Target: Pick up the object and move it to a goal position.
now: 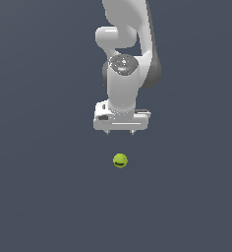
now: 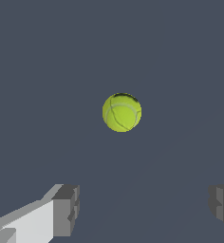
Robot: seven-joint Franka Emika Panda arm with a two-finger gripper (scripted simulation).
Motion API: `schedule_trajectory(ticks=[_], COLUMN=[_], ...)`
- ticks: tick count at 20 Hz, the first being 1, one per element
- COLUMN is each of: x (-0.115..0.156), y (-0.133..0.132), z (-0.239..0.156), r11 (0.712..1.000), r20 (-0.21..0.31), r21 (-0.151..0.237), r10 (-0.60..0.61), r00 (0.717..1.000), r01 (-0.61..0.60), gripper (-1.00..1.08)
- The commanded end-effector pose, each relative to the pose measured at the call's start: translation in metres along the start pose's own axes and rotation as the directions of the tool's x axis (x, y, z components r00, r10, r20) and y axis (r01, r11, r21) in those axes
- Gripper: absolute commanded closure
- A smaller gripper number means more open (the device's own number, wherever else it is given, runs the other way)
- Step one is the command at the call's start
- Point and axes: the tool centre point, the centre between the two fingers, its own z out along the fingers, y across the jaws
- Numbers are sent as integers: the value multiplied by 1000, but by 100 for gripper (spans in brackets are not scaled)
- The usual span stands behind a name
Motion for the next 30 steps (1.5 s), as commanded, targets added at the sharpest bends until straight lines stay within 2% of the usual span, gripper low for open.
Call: schedule_trajectory(ticks=[1,10,17,25,30], x=[0,-8,-7,3,14], y=[0,7,7,6,4], z=[0,6,7,17,27], r11=[1000,1000,1000,996,981], r20=[0,26,26,23,21], r21=[0,-8,-8,-9,-9], r10=[0,29,17,-84,-194], r00=[1000,999,1000,996,981], r01=[0,-29,-17,84,194], gripper=[-92,-92,-92,-92,-92])
